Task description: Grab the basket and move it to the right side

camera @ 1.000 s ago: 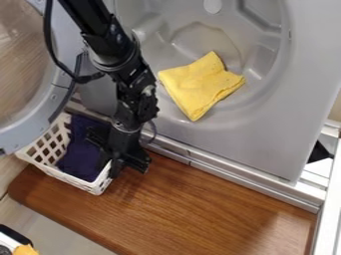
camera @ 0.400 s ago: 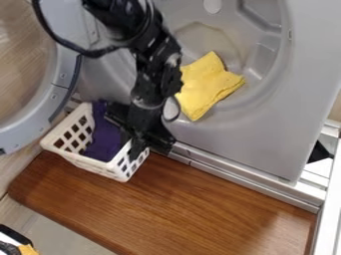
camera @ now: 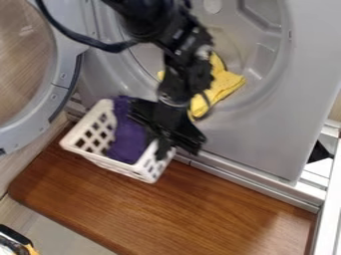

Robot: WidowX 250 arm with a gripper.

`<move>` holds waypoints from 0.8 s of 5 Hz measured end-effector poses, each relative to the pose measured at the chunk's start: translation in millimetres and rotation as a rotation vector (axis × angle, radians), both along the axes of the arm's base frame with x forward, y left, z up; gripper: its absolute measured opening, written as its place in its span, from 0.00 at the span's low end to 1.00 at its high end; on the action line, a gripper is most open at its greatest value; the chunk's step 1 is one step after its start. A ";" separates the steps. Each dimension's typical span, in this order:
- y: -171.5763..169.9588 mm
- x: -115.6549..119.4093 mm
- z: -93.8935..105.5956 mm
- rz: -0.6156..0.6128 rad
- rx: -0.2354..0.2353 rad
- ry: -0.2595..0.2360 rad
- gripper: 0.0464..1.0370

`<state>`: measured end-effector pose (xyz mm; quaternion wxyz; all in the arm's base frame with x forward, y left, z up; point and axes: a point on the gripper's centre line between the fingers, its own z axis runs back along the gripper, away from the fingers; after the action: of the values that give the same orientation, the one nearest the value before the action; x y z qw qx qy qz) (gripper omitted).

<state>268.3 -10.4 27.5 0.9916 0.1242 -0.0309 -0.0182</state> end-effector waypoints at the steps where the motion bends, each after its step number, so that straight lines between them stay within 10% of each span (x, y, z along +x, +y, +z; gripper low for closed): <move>1: -20.3 -9.6 -5.7 -0.032 -0.004 0.005 0.06; 4: -60.0 -23.2 -45.6 -0.161 -0.012 0.053 0.06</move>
<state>245.1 -70.3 -18.1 0.9882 0.1147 -0.0148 -0.1008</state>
